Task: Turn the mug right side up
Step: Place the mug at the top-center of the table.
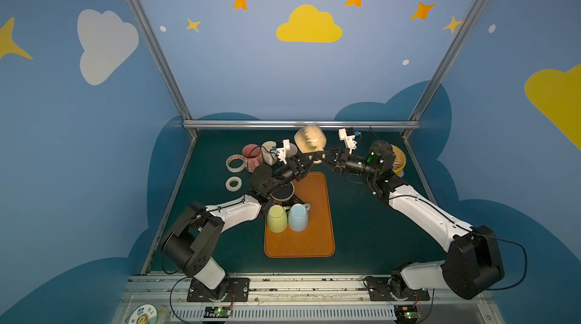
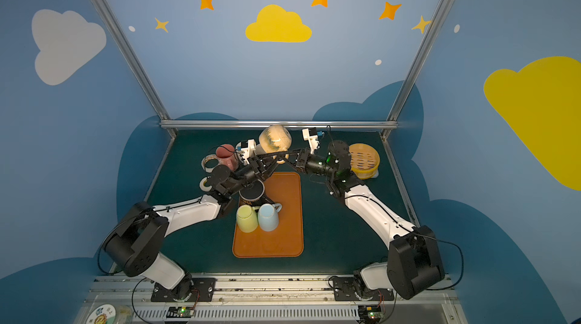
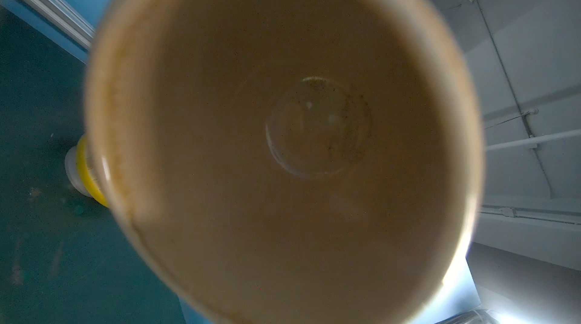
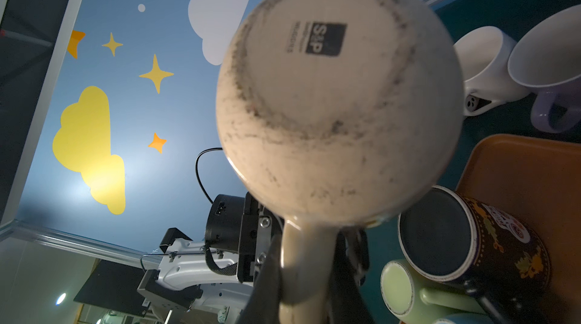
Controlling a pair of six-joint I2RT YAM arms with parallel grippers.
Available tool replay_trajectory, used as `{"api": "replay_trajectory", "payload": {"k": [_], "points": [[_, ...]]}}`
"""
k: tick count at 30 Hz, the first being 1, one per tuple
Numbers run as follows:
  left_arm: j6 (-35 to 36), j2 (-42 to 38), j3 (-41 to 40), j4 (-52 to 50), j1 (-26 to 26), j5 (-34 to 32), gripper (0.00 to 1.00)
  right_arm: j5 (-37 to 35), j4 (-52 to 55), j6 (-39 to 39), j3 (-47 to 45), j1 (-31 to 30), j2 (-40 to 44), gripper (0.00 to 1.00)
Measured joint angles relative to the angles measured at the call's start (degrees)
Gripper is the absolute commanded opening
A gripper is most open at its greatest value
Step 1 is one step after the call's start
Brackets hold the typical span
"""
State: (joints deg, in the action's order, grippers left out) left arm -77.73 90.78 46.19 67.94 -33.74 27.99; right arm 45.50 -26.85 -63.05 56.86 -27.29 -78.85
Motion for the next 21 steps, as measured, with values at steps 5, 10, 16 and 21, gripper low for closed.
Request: {"api": "replay_trajectory", "payload": {"k": [5, 10, 16, 21], "points": [[-0.1, 0.0, 0.0, -0.5, -0.1, 0.2, 0.22, -0.2, -0.4, 0.1, -0.7, -0.1, 0.0, 0.0], [0.1, -0.1, 0.0, -1.6, -0.1, 0.5, 0.16, -0.7, -1.0, 1.8, -1.6, -0.1, 0.0, 0.0], [2.1, -1.0, -0.6, -4.5, -0.1, 0.7, 0.04, -1.1, 1.0, 4.8, -2.0, -0.3, 0.1, 0.0], [4.3, -2.2, -1.4, -7.1, -0.3, 0.9, 0.04, -2.5, 6.1, 9.3, -2.0, -0.9, 1.4, 0.0]]}}
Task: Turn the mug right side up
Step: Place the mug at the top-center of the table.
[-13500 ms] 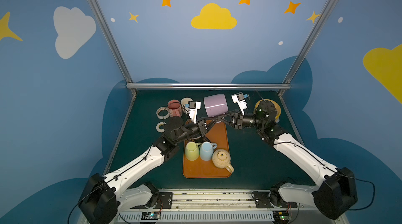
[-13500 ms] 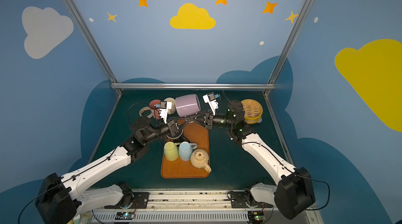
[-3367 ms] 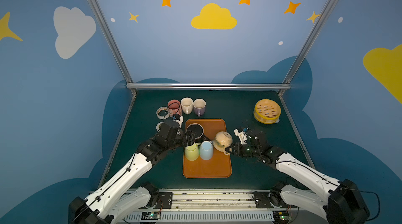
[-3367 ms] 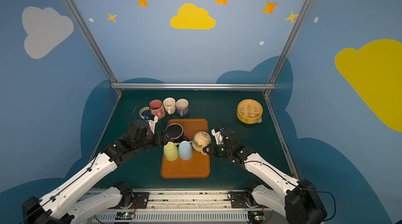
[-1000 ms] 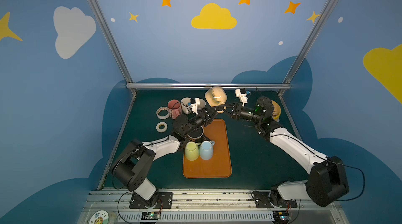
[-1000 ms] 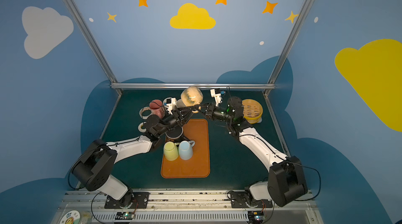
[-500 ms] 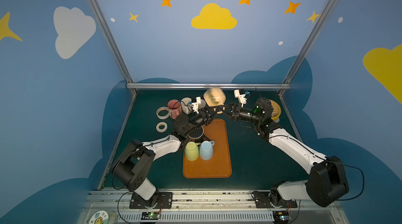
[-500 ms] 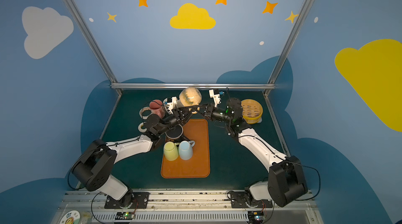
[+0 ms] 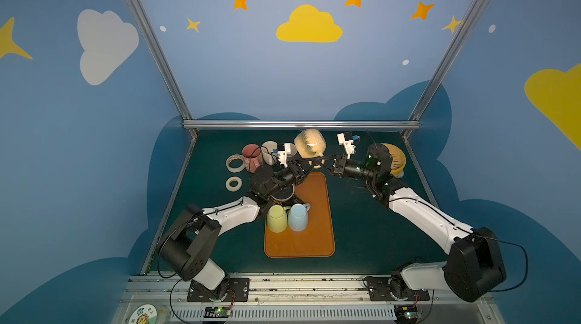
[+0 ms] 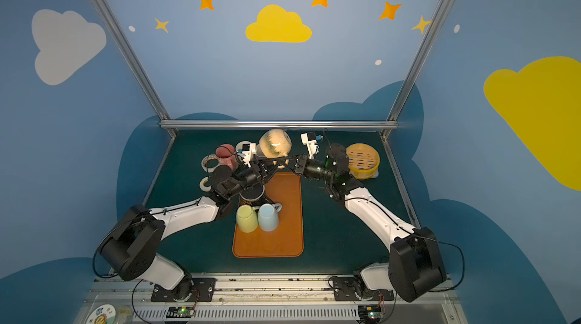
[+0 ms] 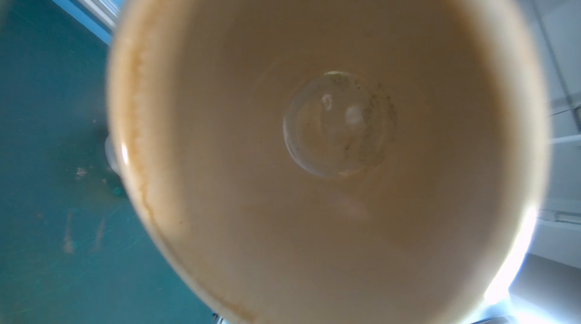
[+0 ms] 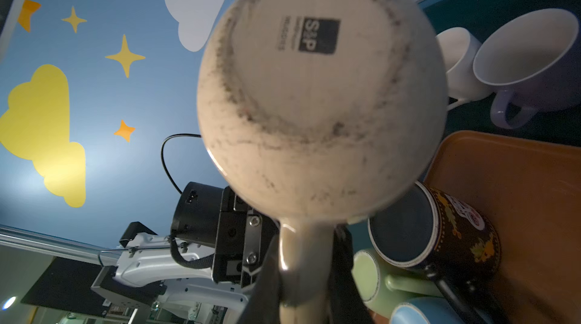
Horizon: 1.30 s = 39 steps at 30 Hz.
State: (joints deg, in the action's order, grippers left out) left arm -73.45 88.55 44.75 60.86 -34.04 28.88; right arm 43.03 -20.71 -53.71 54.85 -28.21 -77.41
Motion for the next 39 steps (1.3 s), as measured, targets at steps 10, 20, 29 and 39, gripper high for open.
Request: {"api": "replay_trajectory", "payload": {"k": [10, 20, 29, 39], "points": [[5.3, -3.7, -1.0, -7.1, -0.8, 0.2, 0.04, -1.6, 11.9, 10.0, 2.5, -0.9, 2.3, 0.06], [8.6, -6.6, -4.4, -9.2, -0.9, -2.5, 0.04, -1.5, 15.6, 12.9, 2.5, -1.3, 2.2, 0.31], [11.3, -8.9, -5.8, -11.4, -0.9, -4.3, 0.04, -1.4, 15.8, 13.6, 2.5, -1.3, 2.2, 0.3], [13.3, -8.9, -6.2, -12.9, -1.2, -5.3, 0.04, -1.4, 15.9, 13.9, 2.5, -1.3, 0.7, 0.29]]}}
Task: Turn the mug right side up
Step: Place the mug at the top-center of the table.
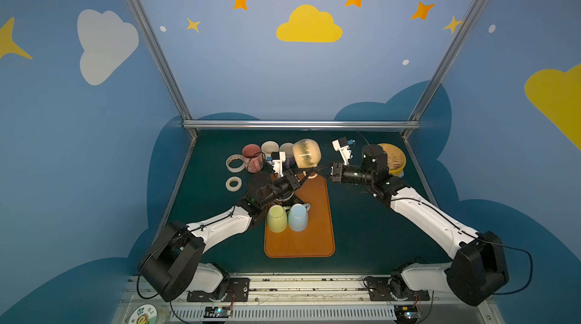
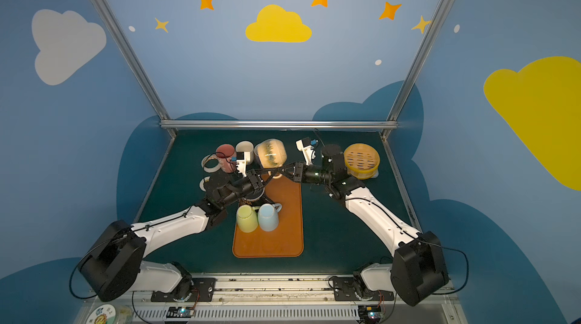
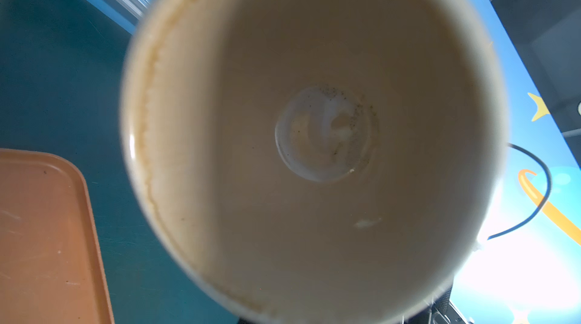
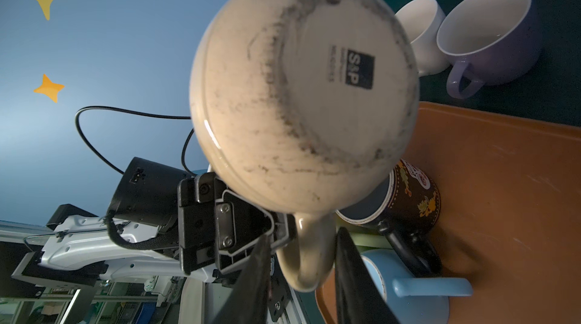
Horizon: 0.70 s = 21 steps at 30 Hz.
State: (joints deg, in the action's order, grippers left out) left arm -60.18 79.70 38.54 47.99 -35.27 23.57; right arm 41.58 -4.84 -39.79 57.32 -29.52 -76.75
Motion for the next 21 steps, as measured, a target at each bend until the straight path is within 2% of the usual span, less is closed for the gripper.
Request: {"api": "replay_trajectory", "payload": {"k": [10, 21], "points": [[4.0, -2.0, 0.0, -9.4, -0.2, -2.3, 0.04, -0.4, 0.8, 0.9, -0.4, 0.0, -1.5, 0.29], [6.8, -0.1, 1.9, -22.4, -0.1, -4.8, 0.04, -0.5, 0.9, 2.1, -1.7, 0.0, -1.7, 0.27]]}}
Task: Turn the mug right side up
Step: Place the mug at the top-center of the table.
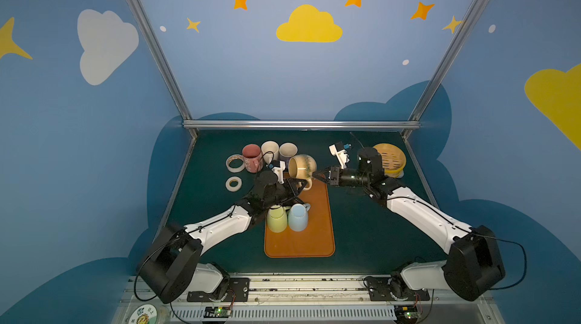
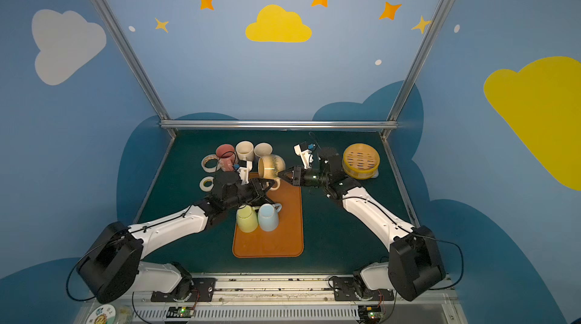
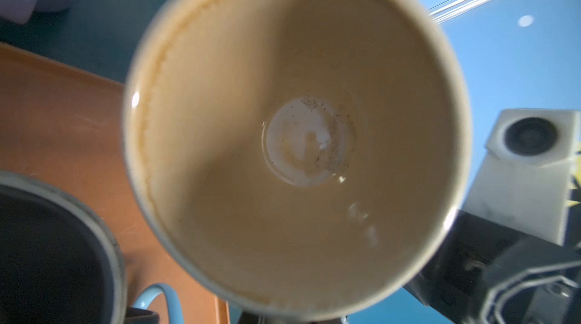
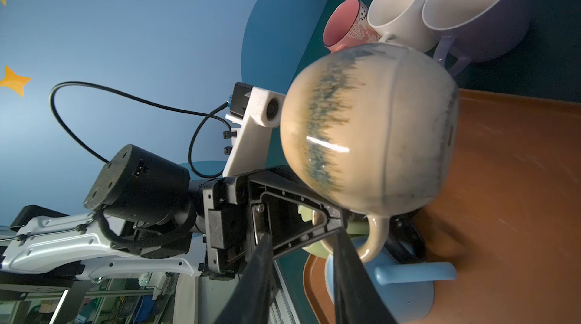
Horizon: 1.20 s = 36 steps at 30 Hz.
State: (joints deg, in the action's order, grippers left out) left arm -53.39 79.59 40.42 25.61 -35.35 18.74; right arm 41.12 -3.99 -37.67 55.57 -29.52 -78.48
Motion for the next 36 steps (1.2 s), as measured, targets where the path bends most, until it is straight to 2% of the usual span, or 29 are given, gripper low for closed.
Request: {"api": "replay_trajectory", "payload": {"k": [15, 31, 36], "points": [[-2.0, 12.8, 8.1, 1.2, 4.2, 2.6, 0.04, 0.1, 0.0, 0.4, -4.0, 2.6, 2.3, 0.24], [-3.2, 32.7, 29.0, 2.7, 6.9, 8.1, 0.04, 3.0, -2.1, -1.2, -9.9, 10.4, 8.2, 0.23], [-1.2, 37.4, 35.5, -2.1, 7.0, 8.6, 0.04, 4.0, -2.4, -2.0, -11.8, 12.5, 9.3, 0.22]]}}
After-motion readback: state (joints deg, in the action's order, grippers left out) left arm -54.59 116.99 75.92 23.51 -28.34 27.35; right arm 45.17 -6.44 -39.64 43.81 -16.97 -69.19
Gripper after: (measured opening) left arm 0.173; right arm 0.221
